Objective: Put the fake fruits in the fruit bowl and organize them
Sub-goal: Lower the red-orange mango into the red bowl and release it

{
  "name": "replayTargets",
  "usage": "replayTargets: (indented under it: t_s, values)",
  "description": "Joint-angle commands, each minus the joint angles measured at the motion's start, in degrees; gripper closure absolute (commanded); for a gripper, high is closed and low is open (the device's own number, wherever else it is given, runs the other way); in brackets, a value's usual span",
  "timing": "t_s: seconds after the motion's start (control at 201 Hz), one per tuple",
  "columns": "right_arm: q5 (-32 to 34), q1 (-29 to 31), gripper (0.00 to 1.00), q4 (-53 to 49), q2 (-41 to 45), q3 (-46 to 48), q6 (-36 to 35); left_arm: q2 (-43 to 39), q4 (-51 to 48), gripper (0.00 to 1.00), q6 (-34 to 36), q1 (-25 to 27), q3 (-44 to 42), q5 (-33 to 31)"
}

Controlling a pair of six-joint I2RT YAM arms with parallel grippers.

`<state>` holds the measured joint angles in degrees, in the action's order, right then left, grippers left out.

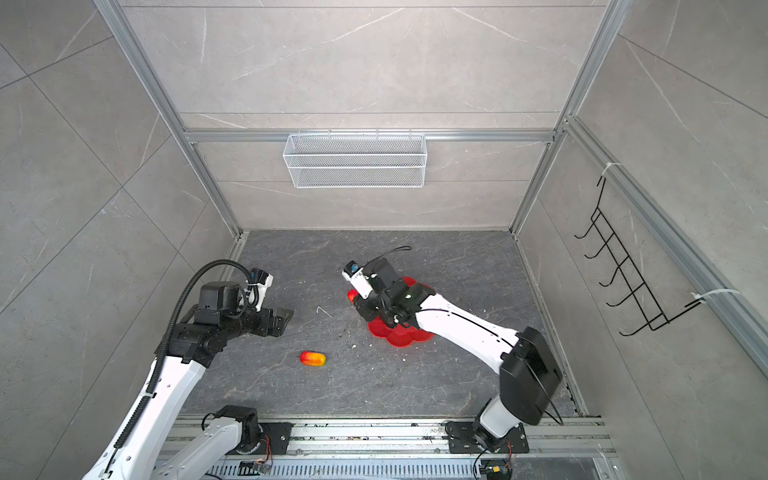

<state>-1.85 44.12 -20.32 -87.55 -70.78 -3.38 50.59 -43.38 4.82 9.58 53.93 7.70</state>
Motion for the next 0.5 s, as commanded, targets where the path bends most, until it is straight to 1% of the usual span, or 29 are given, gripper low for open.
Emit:
replayTargets:
  t_s: [0.0, 0.095, 0.204, 0.399, 0.493]
  values:
    - [5.1, -3.47, 0.84, -6.58, 3.51, 5.94, 3.15, -0.4, 0.5, 0.0, 0.73, -0.36, 1.19, 0.72]
    - [5.83, -6.94, 0.86, -8.33, 6.42, 9.88, 4.48, -0.32, 0.49, 0.0, 0.64, -0.36, 1.33, 0.98]
    - [6.43, -8.17, 0.88, -9.73, 7.05, 12.09, 5.51, -0.27, 0.52, 0.0, 0.63, -0.36, 1.31, 1.17]
    - [4.28, -8.27, 0.88, -6.32, 2.64, 15.0, 6.51, -0.49, 0.67, 0.0, 0.68, -0.36, 1.26, 1.52]
    - [4.34, -8.27, 0.88, -4.54, 0.08, 15.49, 6.95, -0.55, 0.71, 0.0, 0.66, -0.36, 1.23, 1.48]
